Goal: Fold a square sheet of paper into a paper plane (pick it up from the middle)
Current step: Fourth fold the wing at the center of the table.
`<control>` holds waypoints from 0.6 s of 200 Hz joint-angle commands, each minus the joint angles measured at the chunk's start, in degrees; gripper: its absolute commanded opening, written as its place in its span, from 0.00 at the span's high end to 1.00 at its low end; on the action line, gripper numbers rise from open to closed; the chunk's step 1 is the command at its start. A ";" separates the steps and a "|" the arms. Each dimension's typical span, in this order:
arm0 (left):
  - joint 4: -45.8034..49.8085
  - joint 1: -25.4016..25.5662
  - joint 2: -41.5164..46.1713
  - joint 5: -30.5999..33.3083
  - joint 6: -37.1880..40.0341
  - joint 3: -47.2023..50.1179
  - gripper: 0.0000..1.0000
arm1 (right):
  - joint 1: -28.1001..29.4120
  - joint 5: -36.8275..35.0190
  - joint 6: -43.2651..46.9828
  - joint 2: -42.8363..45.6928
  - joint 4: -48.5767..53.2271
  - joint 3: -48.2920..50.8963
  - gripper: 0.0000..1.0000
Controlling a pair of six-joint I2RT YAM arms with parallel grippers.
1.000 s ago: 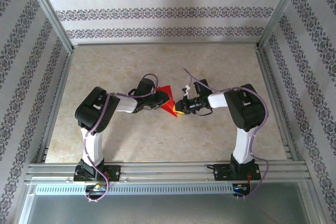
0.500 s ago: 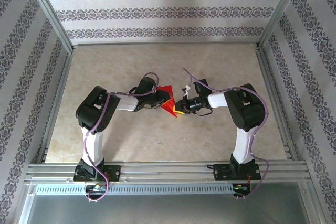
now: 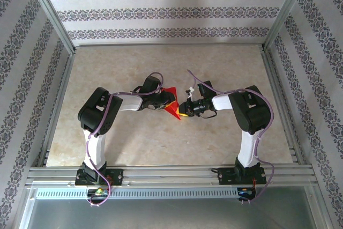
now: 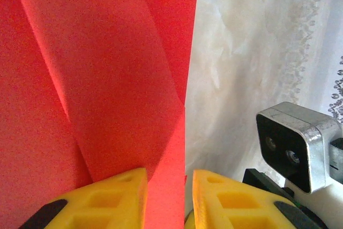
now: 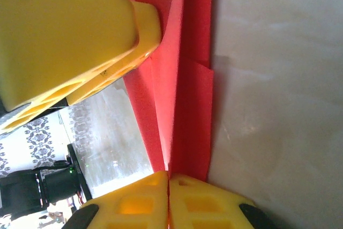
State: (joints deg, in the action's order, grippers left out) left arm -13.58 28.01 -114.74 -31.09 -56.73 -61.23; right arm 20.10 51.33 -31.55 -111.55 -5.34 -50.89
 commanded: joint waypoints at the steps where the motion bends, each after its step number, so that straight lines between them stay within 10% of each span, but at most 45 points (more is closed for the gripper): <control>1: 5.74 -0.51 -1.43 0.11 2.81 -0.89 0.70 | -0.85 -10.48 1.40 -3.93 5.95 1.41 0.91; 120: 1.78 -0.04 -0.66 -4.59 4.32 -2.99 0.69 | -0.72 -11.96 3.56 -4.60 7.04 1.59 0.89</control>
State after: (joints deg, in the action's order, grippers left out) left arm -12.60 28.01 -114.72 -34.24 -54.26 -62.50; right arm 20.10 51.09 -30.83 -111.66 -4.60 -51.22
